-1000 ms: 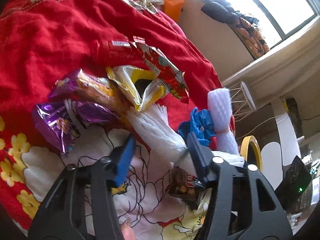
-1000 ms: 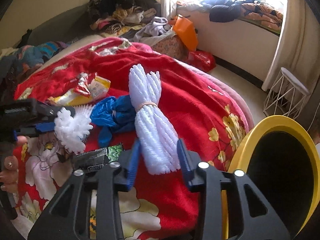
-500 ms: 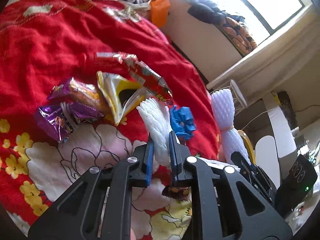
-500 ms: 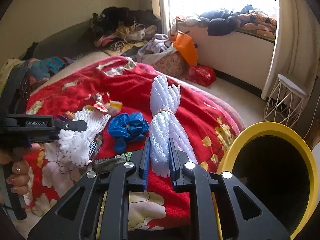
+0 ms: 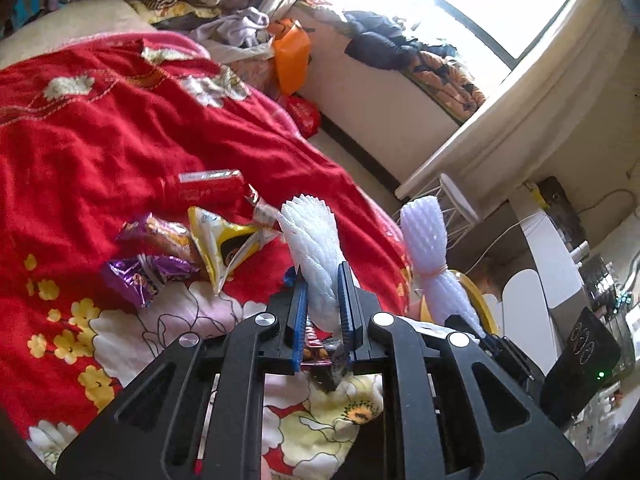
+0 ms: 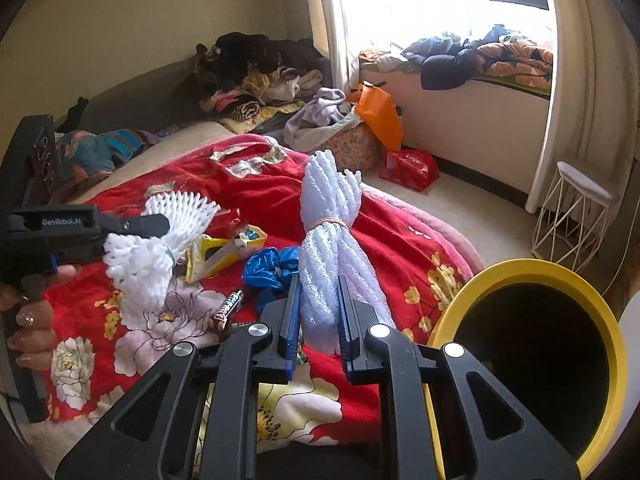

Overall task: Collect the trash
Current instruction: 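Grasp a white foam net with the left tool while the right tool grasps another, then carry both white foam nets over the yellow-rimmed bin, then open both tools to drop the foam nets into the bin, then move both tools back over the remaining wrappers on the bedspread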

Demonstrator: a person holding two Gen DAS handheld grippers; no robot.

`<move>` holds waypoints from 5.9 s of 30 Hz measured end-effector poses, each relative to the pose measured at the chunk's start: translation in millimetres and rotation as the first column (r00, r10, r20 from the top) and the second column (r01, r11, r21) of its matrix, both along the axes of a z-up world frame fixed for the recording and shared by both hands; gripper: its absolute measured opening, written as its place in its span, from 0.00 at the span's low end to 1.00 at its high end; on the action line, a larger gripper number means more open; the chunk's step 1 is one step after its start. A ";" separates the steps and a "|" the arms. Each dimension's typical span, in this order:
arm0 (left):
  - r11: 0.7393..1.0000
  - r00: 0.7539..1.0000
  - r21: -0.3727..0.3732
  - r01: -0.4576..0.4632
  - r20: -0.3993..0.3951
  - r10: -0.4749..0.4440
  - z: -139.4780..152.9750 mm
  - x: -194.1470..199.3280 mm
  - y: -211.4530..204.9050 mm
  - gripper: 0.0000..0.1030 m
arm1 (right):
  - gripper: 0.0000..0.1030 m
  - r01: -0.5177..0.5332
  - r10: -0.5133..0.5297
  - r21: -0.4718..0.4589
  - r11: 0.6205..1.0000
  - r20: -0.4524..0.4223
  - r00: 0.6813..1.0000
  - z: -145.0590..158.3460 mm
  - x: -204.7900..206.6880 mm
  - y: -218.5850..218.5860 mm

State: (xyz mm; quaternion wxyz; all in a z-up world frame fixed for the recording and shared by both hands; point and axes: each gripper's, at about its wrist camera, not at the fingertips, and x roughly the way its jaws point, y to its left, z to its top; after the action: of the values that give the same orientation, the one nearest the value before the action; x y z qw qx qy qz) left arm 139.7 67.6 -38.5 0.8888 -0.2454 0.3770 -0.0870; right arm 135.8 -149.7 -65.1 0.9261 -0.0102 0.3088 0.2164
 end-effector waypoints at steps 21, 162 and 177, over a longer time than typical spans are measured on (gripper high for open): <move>0.997 0.991 0.057 0.052 0.119 -0.058 40.3 -16.6 -30.8 0.10 | 0.16 0.078 -0.081 0.051 0.996 0.062 0.995 29.2 -19.1 -38.9; 0.960 0.963 0.281 0.005 0.258 -0.081 37.0 -16.4 -54.5 0.89 | 0.72 0.086 -0.088 0.065 0.994 0.031 0.996 35.2 -42.6 -32.6; 0.956 0.969 0.267 -0.120 0.239 0.054 29.6 -17.9 8.2 0.89 | 0.72 -0.010 0.010 0.002 1.000 -0.021 1.000 10.8 -26.6 25.9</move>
State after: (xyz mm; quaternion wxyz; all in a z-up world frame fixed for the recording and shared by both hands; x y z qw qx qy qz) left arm 121.8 75.8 -9.0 0.9551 -0.1223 0.2691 -0.0212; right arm 109.3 -123.8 -54.3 0.9218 -0.0084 0.3182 0.2213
